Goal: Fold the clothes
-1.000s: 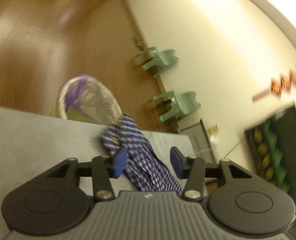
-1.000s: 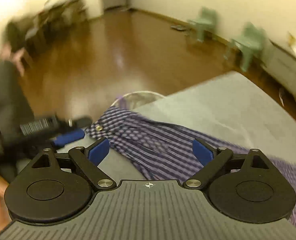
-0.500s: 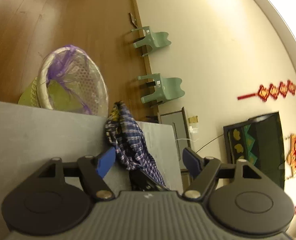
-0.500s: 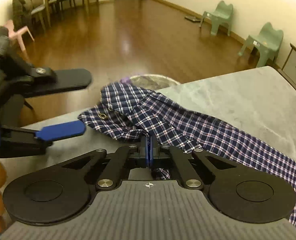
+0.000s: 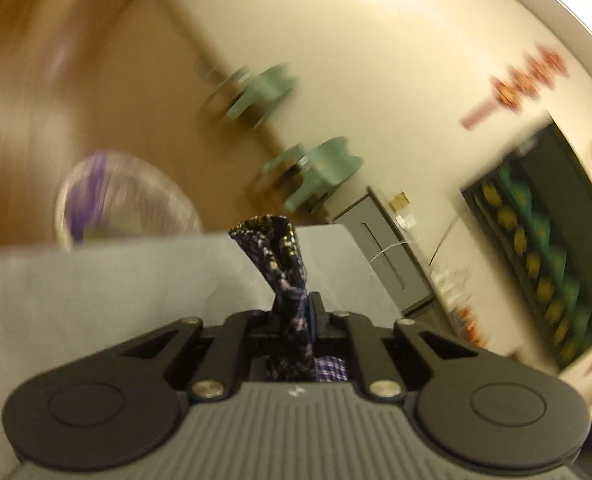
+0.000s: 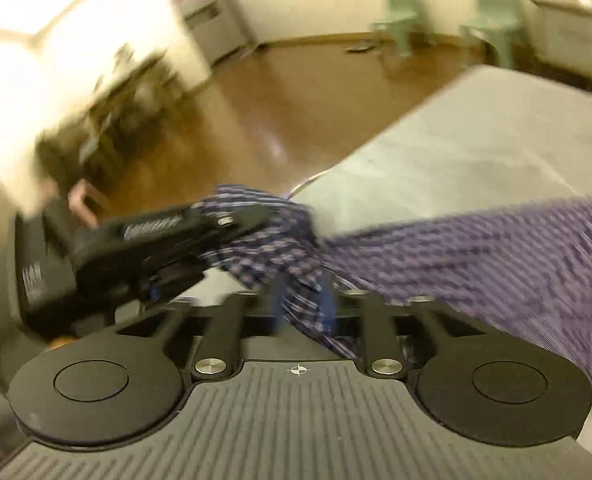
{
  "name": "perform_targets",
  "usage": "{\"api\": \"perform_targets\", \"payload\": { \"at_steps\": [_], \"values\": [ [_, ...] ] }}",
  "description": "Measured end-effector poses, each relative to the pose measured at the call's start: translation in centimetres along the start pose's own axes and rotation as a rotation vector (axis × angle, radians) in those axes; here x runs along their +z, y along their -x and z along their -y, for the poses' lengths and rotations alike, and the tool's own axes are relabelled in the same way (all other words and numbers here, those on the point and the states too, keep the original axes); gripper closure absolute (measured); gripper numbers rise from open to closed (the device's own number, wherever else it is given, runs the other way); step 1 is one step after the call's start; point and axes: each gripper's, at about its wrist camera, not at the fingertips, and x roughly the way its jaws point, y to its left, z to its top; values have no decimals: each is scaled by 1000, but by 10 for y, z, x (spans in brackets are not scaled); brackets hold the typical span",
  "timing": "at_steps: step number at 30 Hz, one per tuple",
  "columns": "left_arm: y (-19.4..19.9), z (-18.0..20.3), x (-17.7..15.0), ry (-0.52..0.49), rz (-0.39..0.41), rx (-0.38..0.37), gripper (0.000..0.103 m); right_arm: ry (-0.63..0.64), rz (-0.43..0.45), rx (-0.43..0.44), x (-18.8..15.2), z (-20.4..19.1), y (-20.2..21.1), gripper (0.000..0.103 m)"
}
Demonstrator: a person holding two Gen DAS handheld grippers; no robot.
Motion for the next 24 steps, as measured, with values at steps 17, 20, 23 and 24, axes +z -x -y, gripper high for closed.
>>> {"api": "perform_targets", "payload": {
  "at_steps": [17, 20, 23, 24],
  "values": [
    [31, 187, -141, -934, -30, -76, 93, -61, -29, -150, 7, 37, 80, 85],
    [35, 192, -146, -964, -32, -81, 92, -108, -5, -139, 4, 53, 90, 95],
    [39, 198, -153, -998, -34, -86, 88, -122, 12, -141, 1, 62, 97, 97],
    [40, 199, -155, -1008, -33, -84, 87, -125, 19, -143, -1, 64, 100, 98]
  ]
}}
